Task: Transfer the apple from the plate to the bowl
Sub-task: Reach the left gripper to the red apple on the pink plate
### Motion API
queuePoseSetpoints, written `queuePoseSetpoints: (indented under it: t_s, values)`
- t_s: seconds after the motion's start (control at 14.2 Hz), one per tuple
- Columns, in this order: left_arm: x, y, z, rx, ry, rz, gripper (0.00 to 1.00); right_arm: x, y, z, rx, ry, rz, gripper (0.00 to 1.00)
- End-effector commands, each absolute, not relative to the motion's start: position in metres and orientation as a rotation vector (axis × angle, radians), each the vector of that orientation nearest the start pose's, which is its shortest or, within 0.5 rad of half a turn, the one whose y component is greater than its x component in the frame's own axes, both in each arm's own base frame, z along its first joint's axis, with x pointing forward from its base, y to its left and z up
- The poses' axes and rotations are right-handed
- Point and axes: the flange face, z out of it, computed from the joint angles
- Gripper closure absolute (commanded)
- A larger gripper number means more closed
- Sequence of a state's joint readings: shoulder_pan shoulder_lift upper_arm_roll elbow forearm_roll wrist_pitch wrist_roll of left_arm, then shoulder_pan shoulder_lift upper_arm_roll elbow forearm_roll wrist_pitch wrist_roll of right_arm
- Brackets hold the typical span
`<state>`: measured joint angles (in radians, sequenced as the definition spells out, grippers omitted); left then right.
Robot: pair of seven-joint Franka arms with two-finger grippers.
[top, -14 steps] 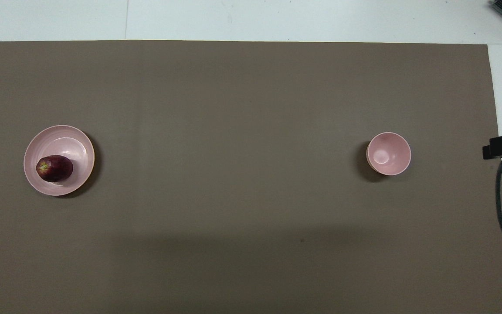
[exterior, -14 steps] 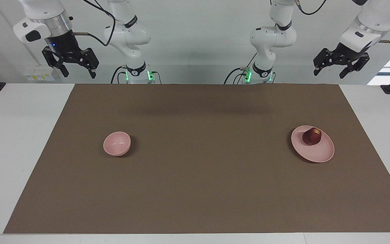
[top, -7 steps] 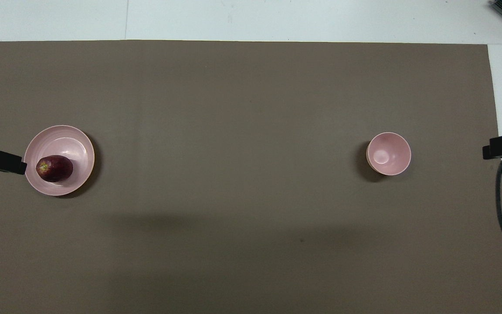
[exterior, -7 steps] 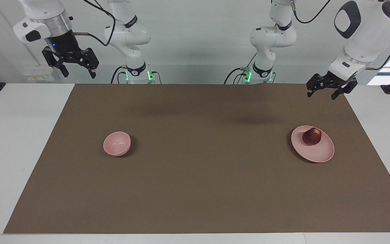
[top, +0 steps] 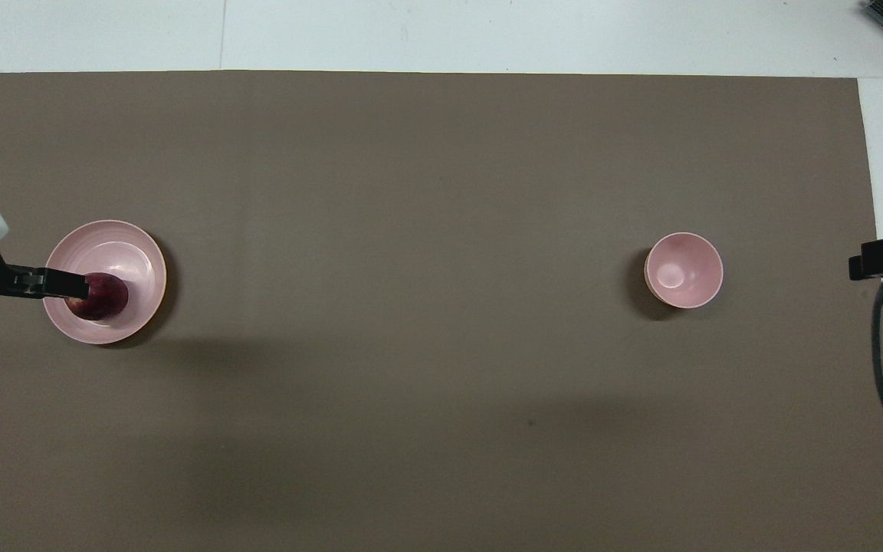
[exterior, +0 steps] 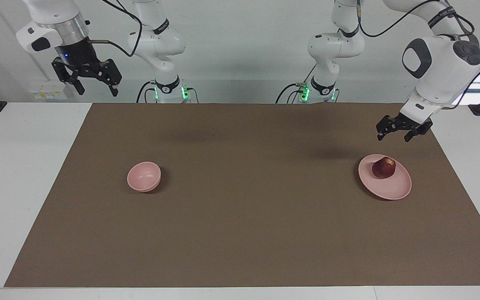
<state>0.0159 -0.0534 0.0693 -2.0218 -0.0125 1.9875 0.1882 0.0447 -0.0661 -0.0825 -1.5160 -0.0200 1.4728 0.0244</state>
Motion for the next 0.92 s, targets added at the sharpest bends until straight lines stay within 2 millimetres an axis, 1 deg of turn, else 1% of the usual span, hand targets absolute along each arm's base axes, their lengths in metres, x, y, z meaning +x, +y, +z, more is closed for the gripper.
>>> queuePoseSetpoints:
  t_s: [0.0, 0.14, 0.28, 0.42, 0.57, 0.64, 0.85]
  values:
    - [0.54, 0.059, 0.439, -3.142, 0.135, -0.079, 0.0, 0.522, -0.026, 0.678, -3.151, 0.068, -0.036, 0.0]
    - [0.544, 0.06, 0.423, -3.141, 0.132, -0.079, 0.0, 0.522, -0.026, 0.677, -3.151, 0.065, -0.033, 0.0]
    - [0.547, 0.073, 0.405, -3.138, 0.094, -0.1, 0.0, 0.521, -0.026, 0.678, -3.151, 0.065, -0.031, 0.0]
    - [0.547, 0.075, 0.391, -3.134, 0.083, -0.138, 0.0, 0.521, -0.026, 0.678, -3.151, 0.065, -0.031, 0.0]
    - [0.548, 0.076, 0.377, -3.134, 0.08, -0.124, 0.0, 0.521, -0.027, 0.678, -3.151, 0.068, -0.028, 0.0]
    - [0.548, 0.084, 0.369, -3.136, 0.052, -0.114, 0.0, 0.521, -0.027, 0.678, -3.151, 0.07, -0.028, 0.0]
    - [0.553, 0.085, 0.367, -3.195, -0.056, -0.194, 0.0, 0.521, -0.028, 0.678, -3.151, 0.073, -0.028, 0.0]
